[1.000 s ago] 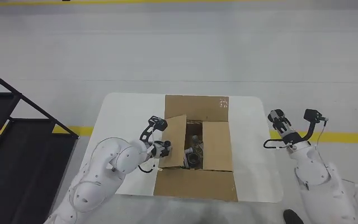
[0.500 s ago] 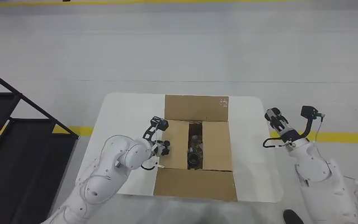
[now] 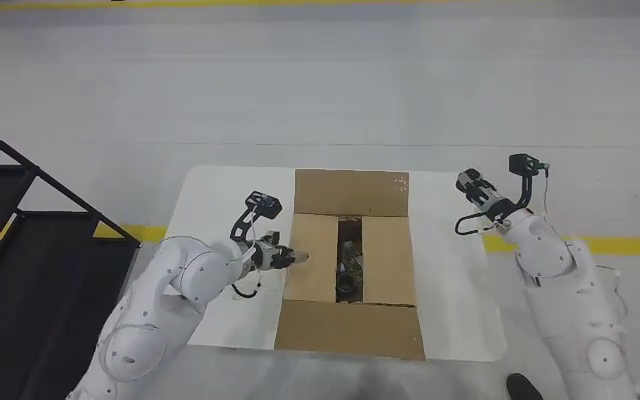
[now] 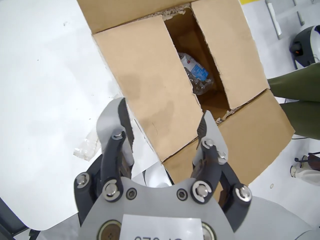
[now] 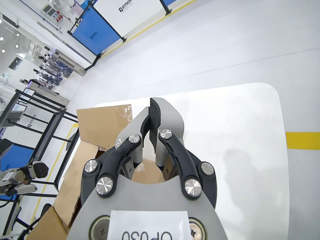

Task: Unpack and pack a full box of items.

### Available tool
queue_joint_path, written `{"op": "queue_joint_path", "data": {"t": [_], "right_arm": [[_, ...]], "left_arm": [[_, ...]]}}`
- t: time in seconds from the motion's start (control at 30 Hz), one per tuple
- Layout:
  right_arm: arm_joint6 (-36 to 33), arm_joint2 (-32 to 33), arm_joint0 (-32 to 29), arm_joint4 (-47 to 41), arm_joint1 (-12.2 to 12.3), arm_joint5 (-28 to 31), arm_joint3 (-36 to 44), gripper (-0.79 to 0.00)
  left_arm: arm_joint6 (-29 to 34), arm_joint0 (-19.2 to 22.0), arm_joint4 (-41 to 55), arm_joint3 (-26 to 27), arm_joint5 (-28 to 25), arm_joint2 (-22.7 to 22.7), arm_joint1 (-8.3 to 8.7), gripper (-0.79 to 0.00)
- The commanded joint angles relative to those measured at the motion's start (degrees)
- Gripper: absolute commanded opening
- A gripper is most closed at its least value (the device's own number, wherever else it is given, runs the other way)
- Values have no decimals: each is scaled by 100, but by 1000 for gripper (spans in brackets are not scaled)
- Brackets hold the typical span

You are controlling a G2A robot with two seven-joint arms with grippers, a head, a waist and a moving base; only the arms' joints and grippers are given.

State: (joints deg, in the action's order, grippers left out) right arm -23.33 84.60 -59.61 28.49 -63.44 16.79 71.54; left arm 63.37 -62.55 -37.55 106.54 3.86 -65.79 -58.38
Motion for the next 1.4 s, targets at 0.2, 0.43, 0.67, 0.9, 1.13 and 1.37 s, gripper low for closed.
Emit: {"op": "queue_joint_path", "data": {"t": [0.2,0.43,0.67,0.9,1.13,1.37], "right_arm": [[-52,-903,1202,97,-211,465,-1789,-785],[-40,-1191,1499,-157,-334,708,-2433,-785],[-40,-1191,1499,-157,-334,708,-2433,-785],[-79,-1332,1406,-22,-364,469,-2291,-785],[-110,-1815,1789,-103,-574,430,-2878,-785],[-213,-2159,2232,-713,-845,1210,-3827,-785]], "left_arm": [[46,-588,334,184,-58,-961,148,0],[-26,-753,506,211,56,-1216,179,0],[-55,-741,513,198,99,-1218,180,0],[-55,-741,513,198,99,-1218,180,0],[-55,-741,513,198,99,-1218,180,0],[-55,-741,513,198,99,-1218,180,0]]}}
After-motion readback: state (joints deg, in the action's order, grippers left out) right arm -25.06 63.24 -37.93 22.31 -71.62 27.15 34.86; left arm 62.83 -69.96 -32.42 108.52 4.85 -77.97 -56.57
